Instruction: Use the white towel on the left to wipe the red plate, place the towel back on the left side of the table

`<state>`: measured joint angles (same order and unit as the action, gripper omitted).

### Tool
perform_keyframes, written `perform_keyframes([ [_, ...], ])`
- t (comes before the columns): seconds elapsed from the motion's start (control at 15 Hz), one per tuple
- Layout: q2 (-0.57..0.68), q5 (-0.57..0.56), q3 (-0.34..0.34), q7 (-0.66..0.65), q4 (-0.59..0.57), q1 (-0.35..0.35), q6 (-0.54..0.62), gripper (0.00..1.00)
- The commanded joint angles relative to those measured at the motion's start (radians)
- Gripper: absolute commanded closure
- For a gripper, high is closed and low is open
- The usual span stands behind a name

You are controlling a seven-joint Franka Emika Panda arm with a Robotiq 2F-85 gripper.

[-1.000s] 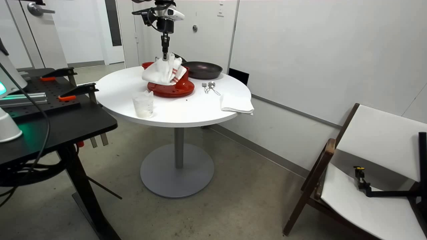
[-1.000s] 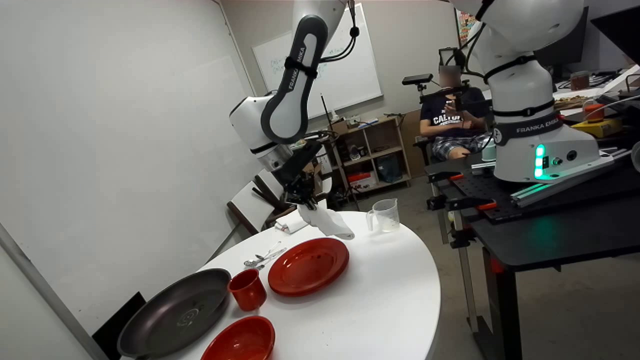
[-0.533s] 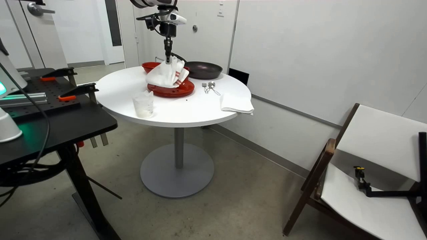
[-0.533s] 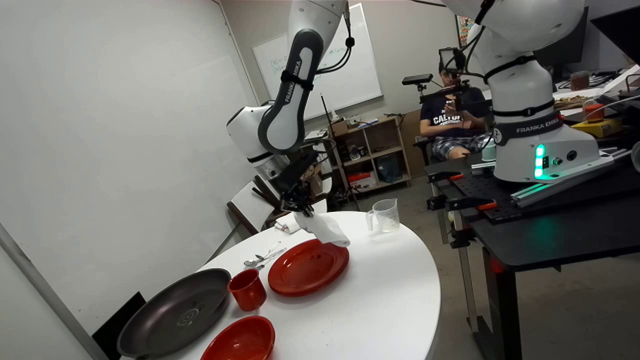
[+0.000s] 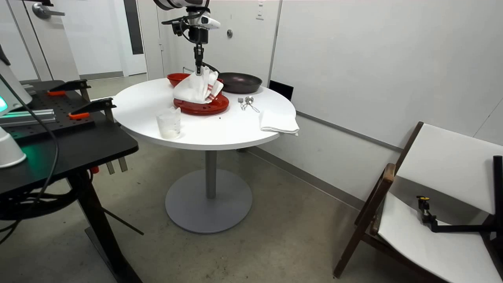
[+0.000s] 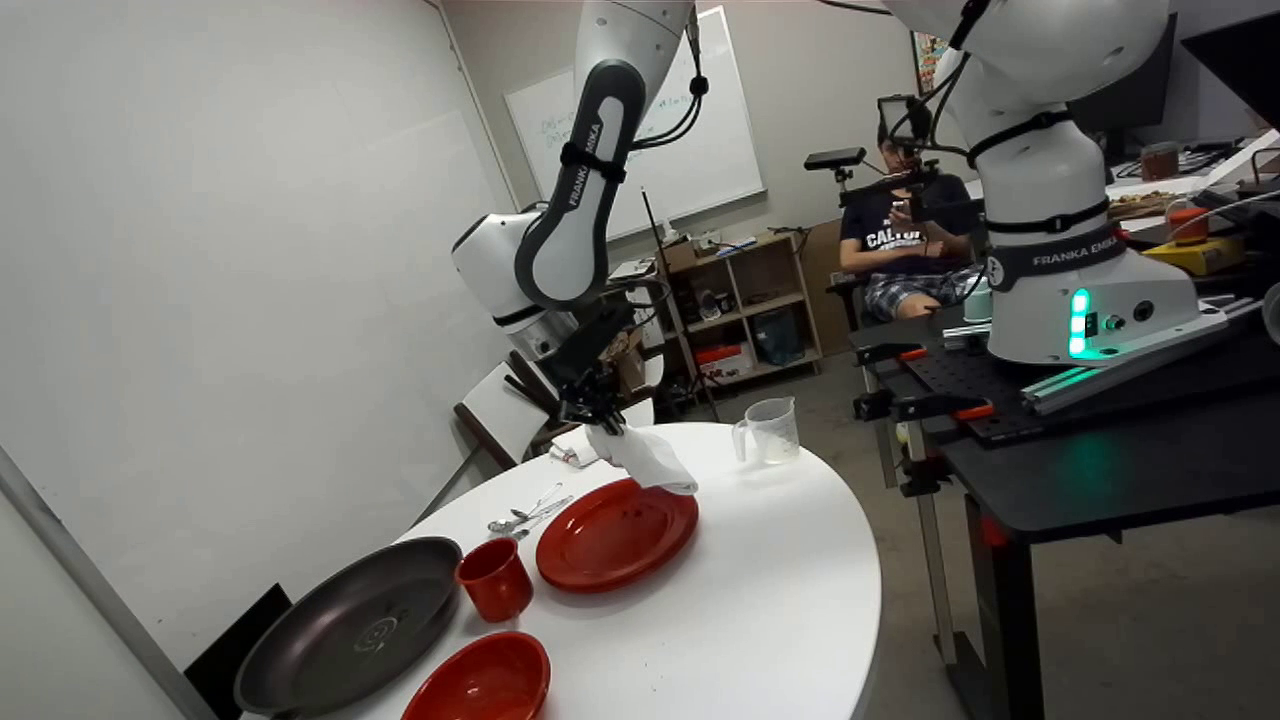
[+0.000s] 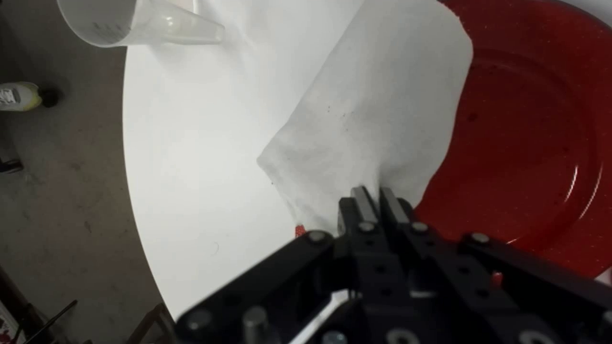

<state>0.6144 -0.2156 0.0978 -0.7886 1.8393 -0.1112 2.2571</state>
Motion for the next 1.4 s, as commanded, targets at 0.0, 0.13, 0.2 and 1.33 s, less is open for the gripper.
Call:
perform_keyframes([
  [0.0,0.002,0.013,0.016,0.009,-0.002,-0.015,0.000,0.93],
  [0.13,0.002,0.013,0.016,0.009,-0.002,-0.015,0.000,0.98],
  [0.2,-0.001,0.015,0.017,0.004,0.005,-0.015,0.006,0.98],
  [1.33,0.139,0.163,0.017,0.002,-0.032,-0.004,0.241,0.98],
])
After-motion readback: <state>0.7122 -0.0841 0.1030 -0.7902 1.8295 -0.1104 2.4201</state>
